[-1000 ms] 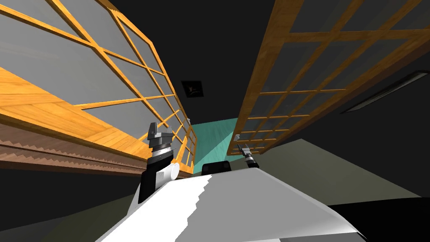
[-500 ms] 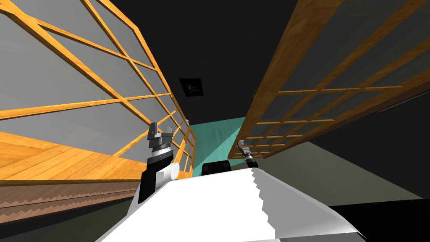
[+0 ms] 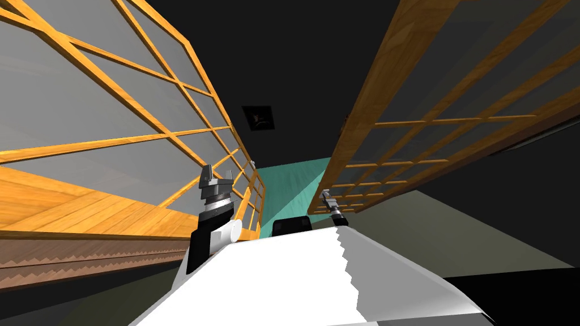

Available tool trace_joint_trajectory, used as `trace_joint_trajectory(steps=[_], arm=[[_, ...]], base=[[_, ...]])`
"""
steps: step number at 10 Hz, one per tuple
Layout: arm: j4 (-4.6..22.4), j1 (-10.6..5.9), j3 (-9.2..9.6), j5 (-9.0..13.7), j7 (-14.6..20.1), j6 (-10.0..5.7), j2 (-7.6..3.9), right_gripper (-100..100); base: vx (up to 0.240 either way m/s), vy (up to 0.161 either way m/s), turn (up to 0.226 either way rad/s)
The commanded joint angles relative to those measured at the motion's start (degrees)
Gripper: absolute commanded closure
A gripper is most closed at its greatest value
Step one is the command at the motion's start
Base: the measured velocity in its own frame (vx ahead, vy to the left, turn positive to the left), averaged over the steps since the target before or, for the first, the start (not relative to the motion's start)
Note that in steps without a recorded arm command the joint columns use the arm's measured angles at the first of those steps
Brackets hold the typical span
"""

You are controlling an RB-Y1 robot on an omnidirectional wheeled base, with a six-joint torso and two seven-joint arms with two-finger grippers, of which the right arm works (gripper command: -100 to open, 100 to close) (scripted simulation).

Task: Push the door open

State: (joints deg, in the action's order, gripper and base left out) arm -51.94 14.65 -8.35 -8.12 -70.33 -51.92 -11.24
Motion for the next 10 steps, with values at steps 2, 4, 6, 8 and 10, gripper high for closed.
trace_joint_trajectory(steps=[2,4,6,8,10], arm=[[0.2,-0.20,0.06,0.5,2.2,0.02,0.10,100],[0.3,-0.40,0.10,1.0,4.0,0.02,0.18,100],[0.4,-0.67,0.16,1.6,6.5,0.03,0.29,100],[0.6,-0.97,0.22,2.3,9.1,0.04,0.41,100],[0.8,-1.36,0.31,3.2,12.5,0.04,0.58,100]], base=[[0.008,-0.001,-0.005],[0.026,-0.004,-0.009],[0.031,-0.007,-0.003],[0.037,-0.007,-0.001],[0.037,-0.013,-0.006]])
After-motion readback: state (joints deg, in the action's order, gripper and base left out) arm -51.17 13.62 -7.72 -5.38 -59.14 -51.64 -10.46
